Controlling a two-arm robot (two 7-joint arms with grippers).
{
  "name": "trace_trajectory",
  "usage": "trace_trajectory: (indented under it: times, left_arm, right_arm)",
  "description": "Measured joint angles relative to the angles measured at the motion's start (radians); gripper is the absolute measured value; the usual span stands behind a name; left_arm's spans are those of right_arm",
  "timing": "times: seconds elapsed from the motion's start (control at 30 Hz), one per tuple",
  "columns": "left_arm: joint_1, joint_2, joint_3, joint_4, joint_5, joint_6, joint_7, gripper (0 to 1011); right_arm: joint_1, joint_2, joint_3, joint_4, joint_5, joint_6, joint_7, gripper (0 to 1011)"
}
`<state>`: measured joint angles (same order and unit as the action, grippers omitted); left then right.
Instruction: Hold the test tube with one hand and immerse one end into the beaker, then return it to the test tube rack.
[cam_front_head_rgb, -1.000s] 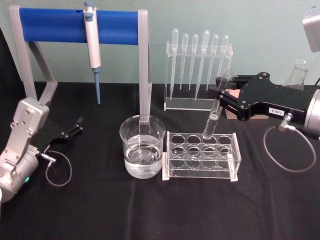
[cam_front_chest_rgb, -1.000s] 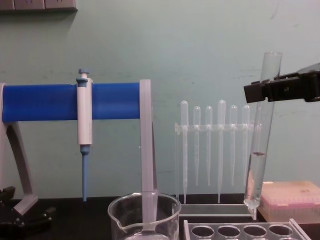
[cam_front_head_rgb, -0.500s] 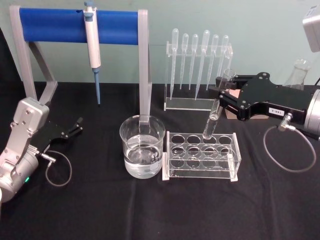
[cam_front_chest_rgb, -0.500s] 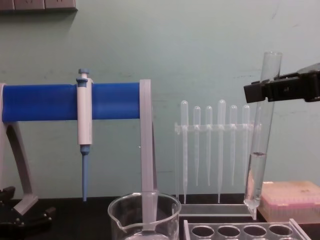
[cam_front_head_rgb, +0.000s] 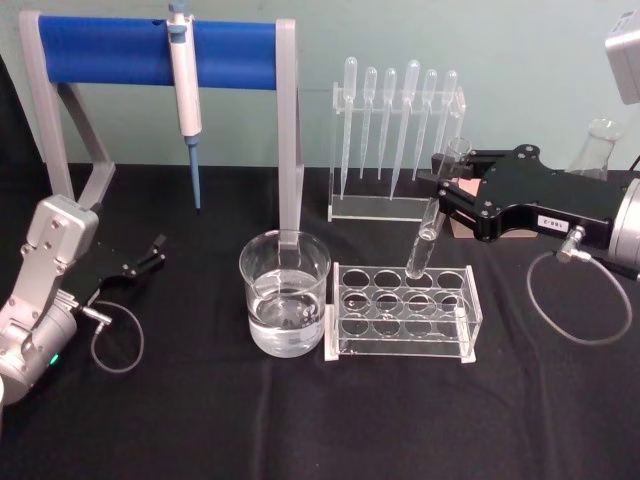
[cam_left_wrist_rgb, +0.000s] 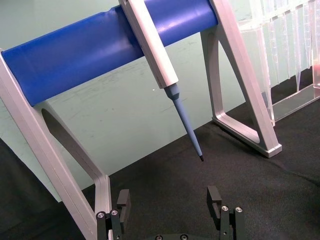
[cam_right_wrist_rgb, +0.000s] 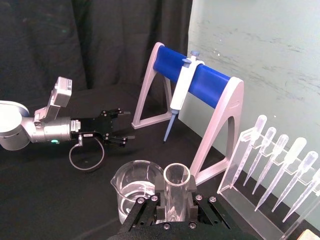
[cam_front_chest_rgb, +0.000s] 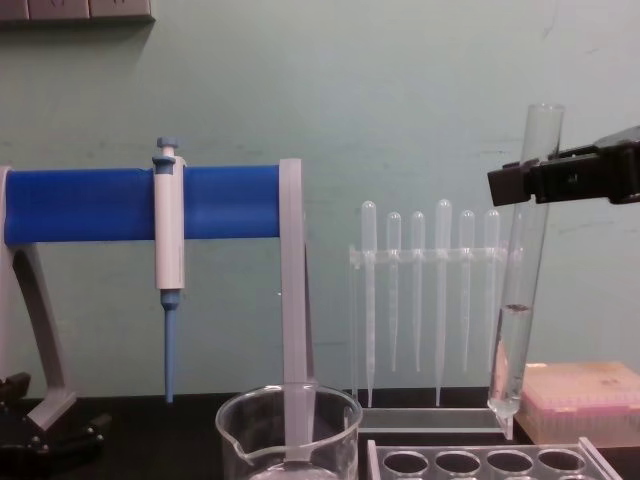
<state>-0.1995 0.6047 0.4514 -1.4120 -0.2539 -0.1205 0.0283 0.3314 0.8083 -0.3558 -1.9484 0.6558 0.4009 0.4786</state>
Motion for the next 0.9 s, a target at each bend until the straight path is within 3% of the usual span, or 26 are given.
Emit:
trace_trajectory:
  times: [0.9]
  left_arm:
    - [0.0,0.0,0.0,0.0,0.0,0.0,0.0,1000]
  right_arm:
    - [0.0,0.0,0.0,0.0,0.0,0.0,0.0,241]
